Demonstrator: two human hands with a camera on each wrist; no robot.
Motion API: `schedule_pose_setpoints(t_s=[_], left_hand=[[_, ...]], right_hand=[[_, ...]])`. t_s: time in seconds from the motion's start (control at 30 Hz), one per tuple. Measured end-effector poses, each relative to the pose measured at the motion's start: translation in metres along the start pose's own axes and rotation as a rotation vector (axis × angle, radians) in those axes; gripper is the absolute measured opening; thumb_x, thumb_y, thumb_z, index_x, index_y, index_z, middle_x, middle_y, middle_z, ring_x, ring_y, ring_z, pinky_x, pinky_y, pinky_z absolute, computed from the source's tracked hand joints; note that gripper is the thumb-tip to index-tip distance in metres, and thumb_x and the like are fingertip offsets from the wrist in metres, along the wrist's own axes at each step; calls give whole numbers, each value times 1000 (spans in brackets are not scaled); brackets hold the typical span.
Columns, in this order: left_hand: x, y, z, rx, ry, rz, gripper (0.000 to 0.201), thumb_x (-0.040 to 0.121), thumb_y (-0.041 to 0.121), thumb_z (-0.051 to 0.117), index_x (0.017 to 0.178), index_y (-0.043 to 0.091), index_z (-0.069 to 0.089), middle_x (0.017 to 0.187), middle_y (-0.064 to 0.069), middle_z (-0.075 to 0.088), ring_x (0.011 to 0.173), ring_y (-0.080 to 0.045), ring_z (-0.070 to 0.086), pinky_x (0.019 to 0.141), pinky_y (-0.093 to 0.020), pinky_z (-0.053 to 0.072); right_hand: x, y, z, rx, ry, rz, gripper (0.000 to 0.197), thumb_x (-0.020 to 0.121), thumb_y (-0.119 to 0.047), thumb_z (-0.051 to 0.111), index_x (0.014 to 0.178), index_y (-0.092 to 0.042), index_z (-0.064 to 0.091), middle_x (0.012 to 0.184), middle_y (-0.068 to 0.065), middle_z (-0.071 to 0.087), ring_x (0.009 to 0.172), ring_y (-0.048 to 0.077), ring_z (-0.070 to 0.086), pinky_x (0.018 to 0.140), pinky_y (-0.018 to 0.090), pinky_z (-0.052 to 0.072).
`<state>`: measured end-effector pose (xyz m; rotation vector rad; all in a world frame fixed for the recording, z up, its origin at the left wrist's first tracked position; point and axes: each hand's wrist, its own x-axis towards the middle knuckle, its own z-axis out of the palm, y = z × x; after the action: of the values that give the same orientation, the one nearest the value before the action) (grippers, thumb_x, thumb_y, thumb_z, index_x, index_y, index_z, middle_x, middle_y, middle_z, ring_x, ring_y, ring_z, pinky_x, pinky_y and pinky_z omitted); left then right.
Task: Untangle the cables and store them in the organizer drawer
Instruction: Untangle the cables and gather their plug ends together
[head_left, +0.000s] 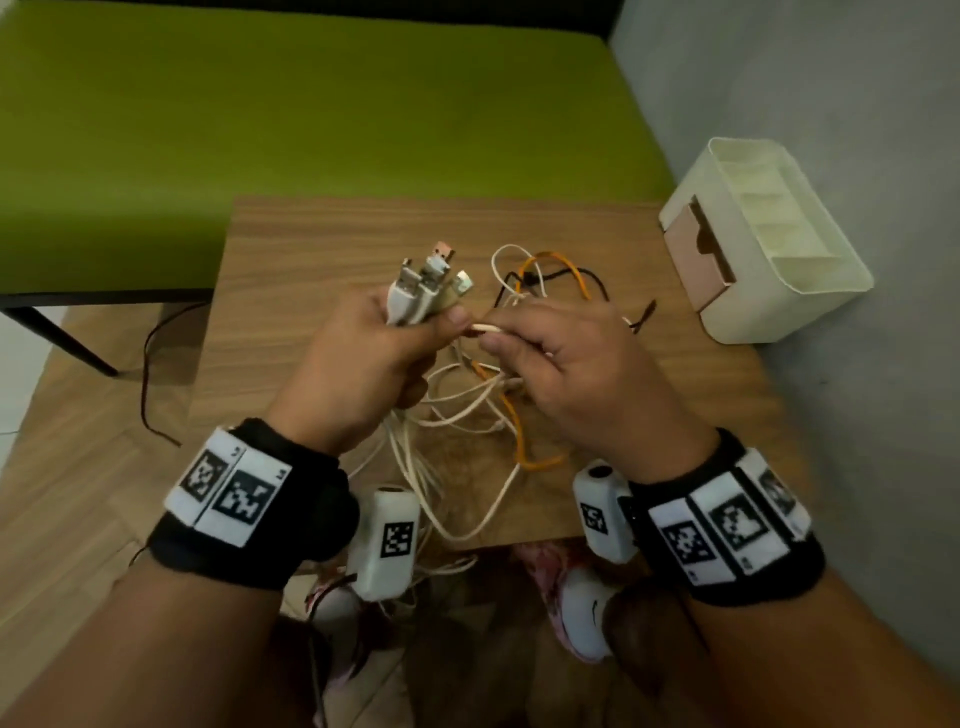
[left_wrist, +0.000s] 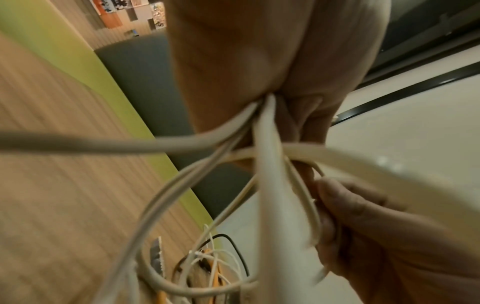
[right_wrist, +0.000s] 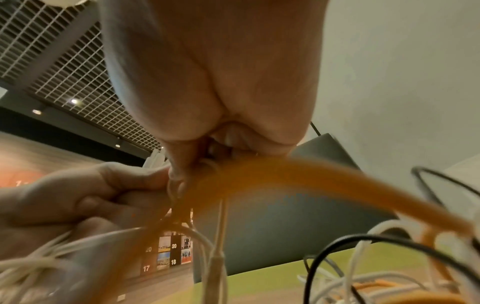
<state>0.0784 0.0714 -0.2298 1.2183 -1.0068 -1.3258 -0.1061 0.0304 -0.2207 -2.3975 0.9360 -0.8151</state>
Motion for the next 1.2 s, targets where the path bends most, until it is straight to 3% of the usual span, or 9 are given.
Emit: schedule_pose_setpoints(t_s=[0.3,0.5,0.57,0.63,0.73,0.8,0.9,1.03,1.2], left_hand=[[-44,30,14,68,299,101,22,98,22,56,80,11,61,53,3,26,44,-11,22,43,-21,18],[-87,57,18,51,416,203,29,100,33,53,77,15,56,45,9,28,38,-9,24,41,-19,25],[-105,70,21,31,410,257,28,100,34,52,80,15,54,46,9,30,40,-10,24,41,-20,25],[-123,79,28,11,385,271,29,101,34,50,78,16,53,49,7,29,43,-11,23,43,-20,24],[-147,85,48,-13,314,220,30,102,31,49,75,17,51,53,4,25,45,-11,20,44,-20,21],[-162,85,68,-75,220,168,30,102,31,47,77,16,49,53,5,25,42,-8,21,41,-18,23],[-178,86,96,-216,96,102,29,102,33,47,77,19,44,55,6,24,40,-4,21,35,-14,24],[-182,82,104,-204,36,76,30,101,34,49,74,24,38,58,7,21,45,-6,17,36,-17,20],[-188,67,88,-270,-31,-19,26,97,36,49,76,23,39,60,5,19,46,-7,15,43,-22,12]], right_hand=[[-77,-51,-32,-317,10,135,23,89,-27,62,86,-11,77,84,-7,41,81,13,42,68,26,31],[-128,-92,-47,-336,-850,436,22,89,-37,63,97,-22,77,98,0,71,92,17,64,77,31,50],[-143,-100,-54,-268,-983,494,26,86,-43,65,94,-22,78,92,-3,74,87,13,66,81,33,53],[-151,-109,-65,-248,-909,534,33,84,-52,65,96,-24,76,91,-4,74,85,12,66,79,36,55],[-151,-128,-81,-250,-557,472,37,85,-53,66,109,-25,67,94,-11,66,83,7,59,70,25,45],[-151,-142,-83,-122,-368,361,51,83,-52,70,127,-30,57,116,-15,56,96,2,53,80,21,41],[-151,-160,-68,134,-416,284,75,79,-55,74,143,-41,38,143,-20,39,121,-7,38,99,16,32],[-162,-159,-50,227,-518,401,42,81,-58,69,112,-31,62,105,-10,70,95,5,65,90,40,53],[-160,-151,-80,48,-510,456,51,79,-65,66,116,-30,66,99,-10,69,88,7,64,82,35,54]])
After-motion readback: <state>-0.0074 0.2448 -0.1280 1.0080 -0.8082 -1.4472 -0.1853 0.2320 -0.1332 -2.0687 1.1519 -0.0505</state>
